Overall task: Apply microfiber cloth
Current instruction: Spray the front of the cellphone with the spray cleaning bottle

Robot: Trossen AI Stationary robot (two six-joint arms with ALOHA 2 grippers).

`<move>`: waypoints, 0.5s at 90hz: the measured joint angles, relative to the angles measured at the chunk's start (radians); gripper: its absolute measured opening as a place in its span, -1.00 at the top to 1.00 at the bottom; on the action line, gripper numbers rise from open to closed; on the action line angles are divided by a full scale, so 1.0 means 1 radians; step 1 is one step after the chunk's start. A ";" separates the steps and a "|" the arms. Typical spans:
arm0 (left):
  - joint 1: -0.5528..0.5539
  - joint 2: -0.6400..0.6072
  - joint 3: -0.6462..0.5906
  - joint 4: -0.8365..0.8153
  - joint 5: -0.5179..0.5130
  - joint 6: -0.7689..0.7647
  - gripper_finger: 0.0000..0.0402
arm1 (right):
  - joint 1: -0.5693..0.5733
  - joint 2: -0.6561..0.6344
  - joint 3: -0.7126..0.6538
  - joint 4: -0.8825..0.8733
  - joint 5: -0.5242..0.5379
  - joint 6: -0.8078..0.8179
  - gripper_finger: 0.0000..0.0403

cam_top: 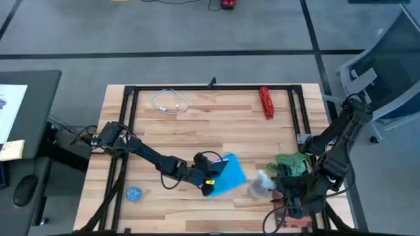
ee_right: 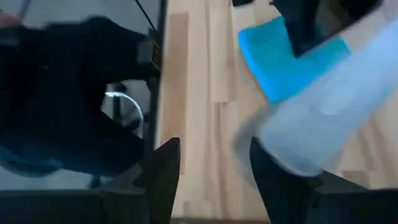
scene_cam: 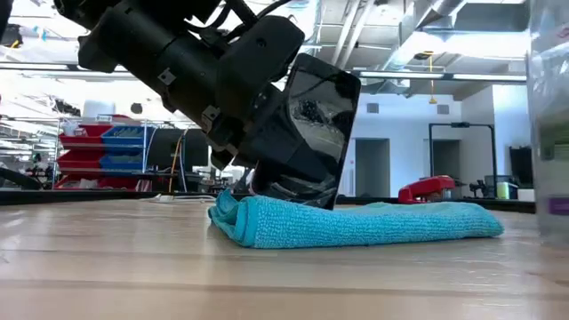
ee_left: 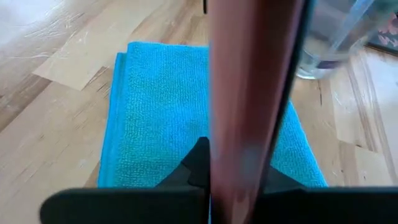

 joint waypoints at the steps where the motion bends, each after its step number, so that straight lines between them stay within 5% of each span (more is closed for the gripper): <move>1: 0.000 0.000 0.000 0.000 0.000 0.000 0.95 | 0.000 0.000 0.000 -0.003 0.001 0.000 0.11; 34: 0.000 0.000 0.011 0.001 0.003 0.004 0.95 | 0.036 0.000 -0.004 -0.063 -0.027 0.140 -0.07; 45: 0.004 0.000 0.011 0.011 0.003 0.002 0.95 | -0.002 0.000 -0.004 -0.028 -0.025 0.016 -0.10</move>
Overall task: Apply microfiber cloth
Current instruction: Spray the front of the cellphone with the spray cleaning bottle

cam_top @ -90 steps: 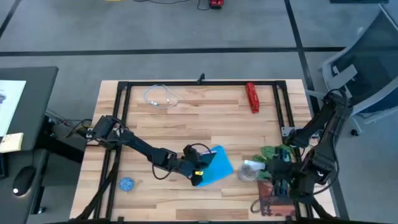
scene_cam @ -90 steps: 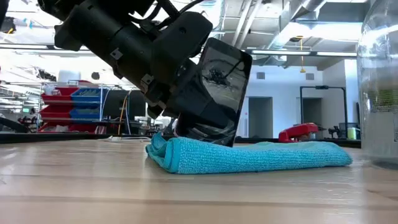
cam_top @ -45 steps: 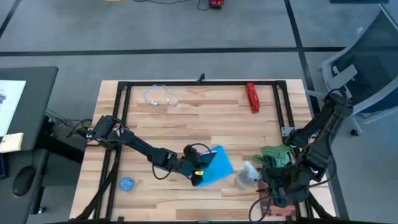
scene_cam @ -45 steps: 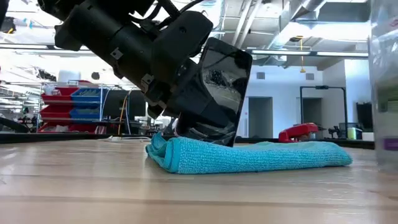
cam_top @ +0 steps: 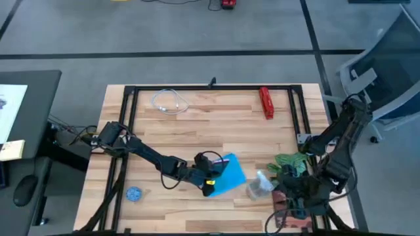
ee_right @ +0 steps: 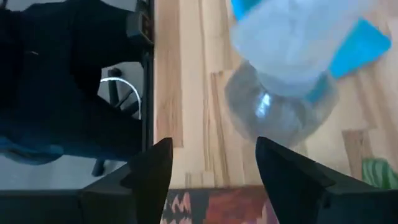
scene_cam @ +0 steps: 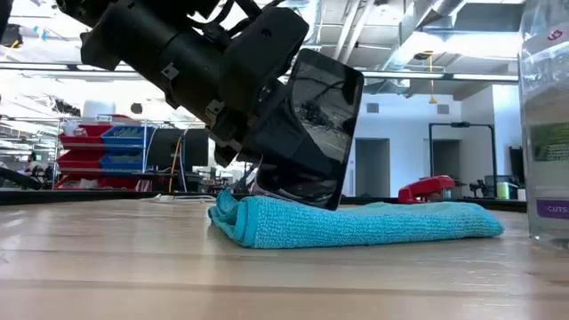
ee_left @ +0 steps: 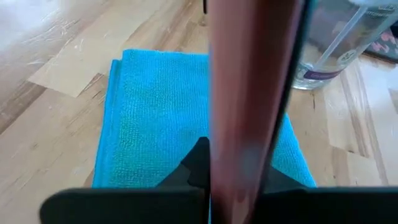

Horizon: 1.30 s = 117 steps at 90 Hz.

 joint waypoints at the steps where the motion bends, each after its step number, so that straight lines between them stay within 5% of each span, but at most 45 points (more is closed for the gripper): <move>1: 0.001 0.000 0.000 0.003 0.000 -0.001 0.95 | -0.003 0.000 0.000 0.002 0.001 -0.013 -0.10; 24: 0.042 -0.003 0.031 0.068 0.001 0.023 0.96 | -0.016 -0.016 0.000 -0.238 -0.007 0.102 -0.16; 55: 0.103 -0.006 0.134 0.019 0.071 0.101 0.96 | -0.040 -0.014 -0.034 -0.297 0.081 -0.020 -0.64; 75: 0.101 -0.006 0.140 0.015 0.082 0.102 0.96 | -0.021 -0.014 -0.088 -0.126 0.170 -0.222 -0.86; 117: 0.098 -0.006 0.151 0.062 0.082 0.100 0.96 | -0.011 -0.015 -0.227 0.192 0.351 -0.350 -0.82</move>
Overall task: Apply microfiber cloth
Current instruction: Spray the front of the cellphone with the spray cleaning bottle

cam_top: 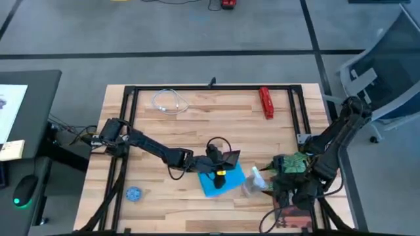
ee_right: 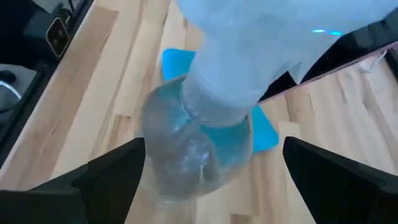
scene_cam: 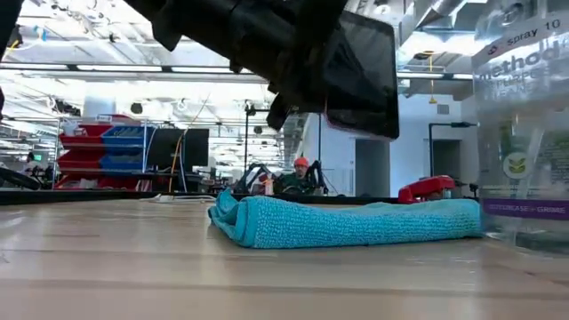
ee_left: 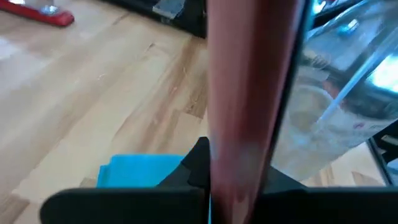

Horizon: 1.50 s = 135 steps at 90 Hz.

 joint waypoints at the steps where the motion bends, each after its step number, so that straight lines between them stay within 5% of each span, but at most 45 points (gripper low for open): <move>1: 0.000 0.000 0.003 0.000 0.000 0.002 0.96 | 0.000 0.000 0.000 0.000 0.000 0.004 -0.82; 68: -0.027 0.000 0.046 -0.014 0.000 0.053 0.96 | -0.123 -0.038 0.048 -0.006 -0.012 -0.003 -0.82; 99: -0.045 0.000 0.046 -0.012 -0.052 0.043 0.96 | -0.179 -0.032 0.048 0.104 -0.047 -0.130 -0.82; 135: -0.067 0.000 0.046 0.011 0.021 0.020 0.96 | -0.294 -0.031 0.048 0.159 -0.255 -0.196 -0.82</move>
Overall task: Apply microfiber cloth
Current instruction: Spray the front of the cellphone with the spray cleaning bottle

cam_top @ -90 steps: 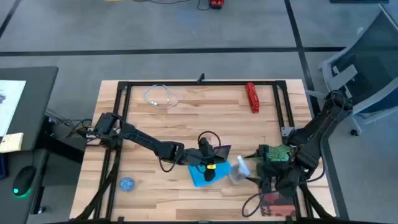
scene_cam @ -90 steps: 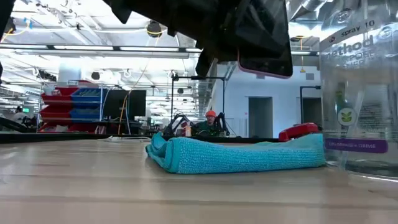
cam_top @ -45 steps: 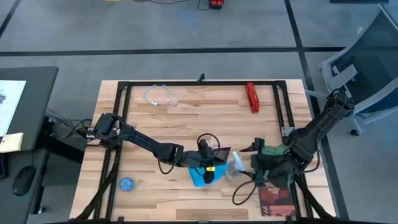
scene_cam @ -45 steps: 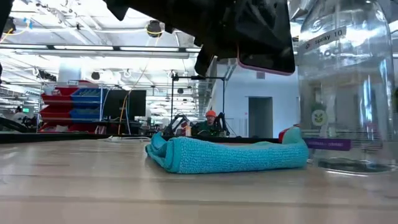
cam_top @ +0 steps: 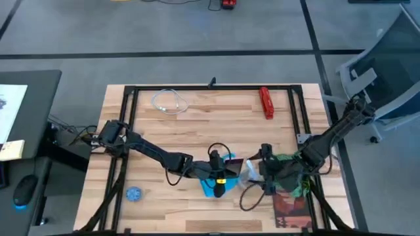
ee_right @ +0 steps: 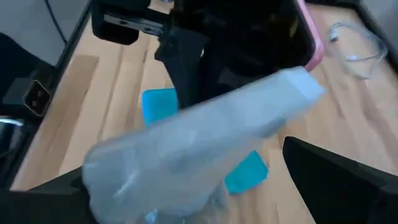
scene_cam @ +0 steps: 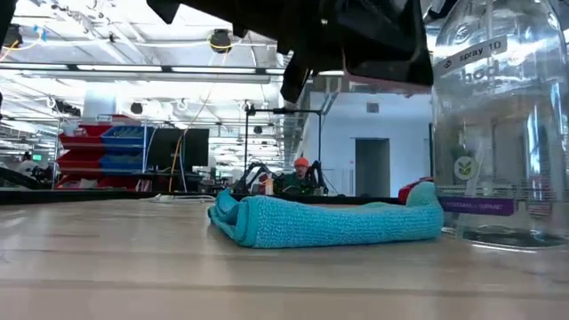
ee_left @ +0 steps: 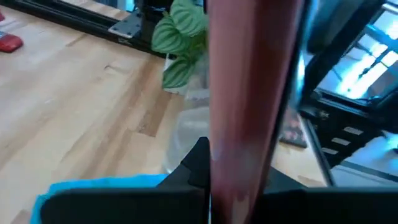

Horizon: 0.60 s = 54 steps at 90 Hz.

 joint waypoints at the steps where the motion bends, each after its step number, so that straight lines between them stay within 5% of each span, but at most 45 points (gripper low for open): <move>1: 0.000 0.000 0.000 -0.004 -0.003 0.000 0.96 | -0.003 0.000 0.000 0.003 -0.009 -0.004 -0.82; 22: 0.015 -0.023 0.000 -0.140 -0.126 -0.090 0.96 | -0.009 0.000 0.000 0.062 -0.078 -0.047 -0.82; 54: 0.049 -0.024 0.003 -0.109 -0.287 -0.134 0.96 | -0.014 0.000 0.000 0.060 -0.204 -0.021 -0.82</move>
